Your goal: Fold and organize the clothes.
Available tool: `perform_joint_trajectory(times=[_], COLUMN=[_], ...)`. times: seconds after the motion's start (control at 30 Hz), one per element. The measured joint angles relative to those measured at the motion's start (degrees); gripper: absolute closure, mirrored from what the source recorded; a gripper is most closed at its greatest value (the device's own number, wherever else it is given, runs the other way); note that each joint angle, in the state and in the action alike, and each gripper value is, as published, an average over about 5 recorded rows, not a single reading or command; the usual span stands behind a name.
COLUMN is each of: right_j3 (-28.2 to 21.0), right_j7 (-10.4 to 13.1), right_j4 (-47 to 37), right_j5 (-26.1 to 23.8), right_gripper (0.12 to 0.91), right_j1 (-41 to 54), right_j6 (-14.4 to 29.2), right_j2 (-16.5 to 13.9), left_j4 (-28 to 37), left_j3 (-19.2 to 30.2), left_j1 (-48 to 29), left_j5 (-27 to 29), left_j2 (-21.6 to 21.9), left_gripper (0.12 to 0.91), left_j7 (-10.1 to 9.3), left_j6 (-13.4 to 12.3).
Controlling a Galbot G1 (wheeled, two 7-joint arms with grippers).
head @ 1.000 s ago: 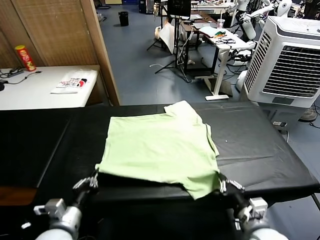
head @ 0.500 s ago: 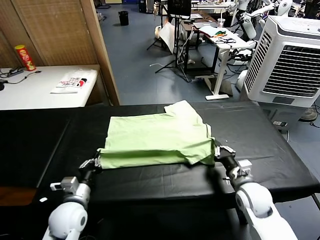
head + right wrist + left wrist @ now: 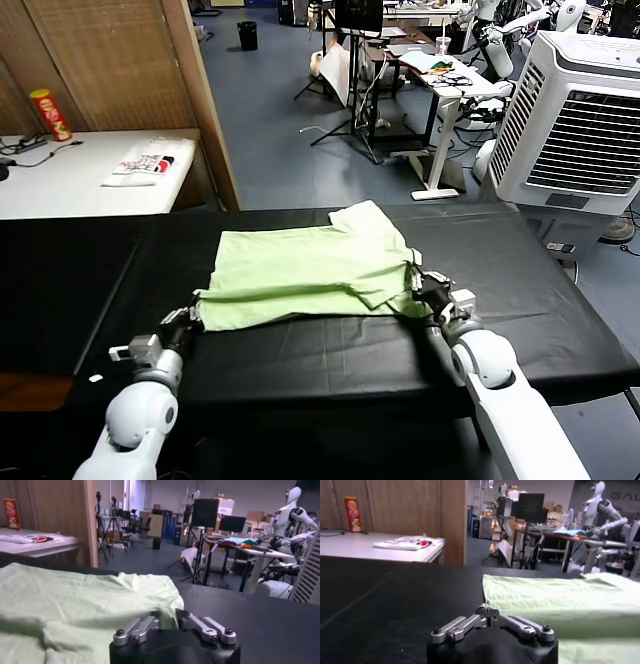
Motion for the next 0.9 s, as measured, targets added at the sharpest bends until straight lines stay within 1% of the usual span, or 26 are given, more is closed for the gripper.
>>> perform_joint_trajectory(times=[0.03, 0.13, 0.2, 0.27, 0.33, 0.4, 0.43, 0.53, 0.57, 0.63, 0.67, 0.7, 0.77, 0.8, 0.87, 0.9], right_j3=[0.23, 0.70, 0.84, 0.88, 0.86, 0.82, 0.79, 0.72, 0.71, 0.70, 0.70, 0.71, 0.75, 0.80, 0.97, 1.10], right_j7=[-0.02, -0.05, -0.05, -0.05, -0.06, -0.06, -0.06, -0.05, -0.01, 0.13, 0.27, 0.49, 1.23, 1.76, 2.98, 3.65], right_j4=[1.00, 2.94, 3.39, 3.53, 3.50, 3.34, 3.26, 3.20, 3.27, 3.49, 3.64, 3.81, 4.21, 4.47, 5.19, 5.68], right_j5=[-0.13, -0.79, -1.25, -1.50, -1.59, -1.73, -1.81, -1.97, -2.00, -1.99, -1.95, -1.88, -1.39, -0.88, 0.41, 1.08], right_gripper=[0.242, 0.229, 0.237, 0.251, 0.321, 0.409, 0.468, 0.612, 0.678, 0.773, 0.822, 0.854, 0.888, 0.895, 0.900, 0.902], right_j1=[-1.16, -4.33, -5.87, -6.86, -7.40, -7.64, -7.70, -7.77, -7.78, -7.82, -7.86, -7.94, -8.20, -8.39, -8.84, -9.11], right_j6=[-0.15, -0.42, -0.46, -0.46, -0.42, -0.33, -0.28, -0.20, -0.20, -0.28, -0.39, -0.60, -1.40, -2.05, -3.62, -4.49], right_j2=[-0.16, -0.33, -0.20, 0.02, 0.25, 0.47, 0.54, 0.64, 0.62, 0.57, 0.53, 0.50, 0.46, 0.45, 0.42, 0.38], left_j4=[-0.16, -0.72, -1.19, -1.58, -1.77, -1.81, -1.79, -1.53, -1.40, -1.21, -1.16, -1.13, -1.17, -1.24, -1.47, -1.61], left_j3=[-0.13, -0.36, -0.40, -0.40, -0.40, -0.42, -0.45, -0.66, -0.75, -0.92, -0.98, -1.03, -1.06, -1.05, -0.94, -0.85], left_j1=[0.27, 1.05, 1.66, 2.33, 2.93, 3.39, 3.56, 3.87, 3.91, 3.96, 3.97, 3.98, 4.01, 4.04, 4.15, 4.24], left_j5=[0.08, 0.26, 0.27, 0.11, -0.32, -1.10, -1.64, -3.40, -3.95, -4.85, -5.26, -5.65, -6.30, -6.55, -6.70, -6.61], left_j2=[0.05, 0.19, 0.24, 0.21, 0.16, 0.16, 0.17, 0.19, 0.19, 0.23, 0.28, 0.34, 0.50, 0.59, 0.82, 0.96], left_gripper=[0.545, 0.378, 0.292, 0.253, 0.236, 0.233, 0.233, 0.234, 0.245, 0.300, 0.343, 0.403, 0.504, 0.571, 0.671, 0.738], left_j7=[0.02, 0.12, 0.23, 0.43, 0.82, 1.27, 1.46, 1.66, 1.67, 1.71, 1.76, 1.84, 2.05, 2.14, 2.23, 2.21], left_j6=[0.04, 0.20, 0.38, 0.70, 1.27, 2.06, 2.50, 3.66, 3.92, 4.26, 4.37, 4.48, 4.79, 4.97, 5.38, 5.57])
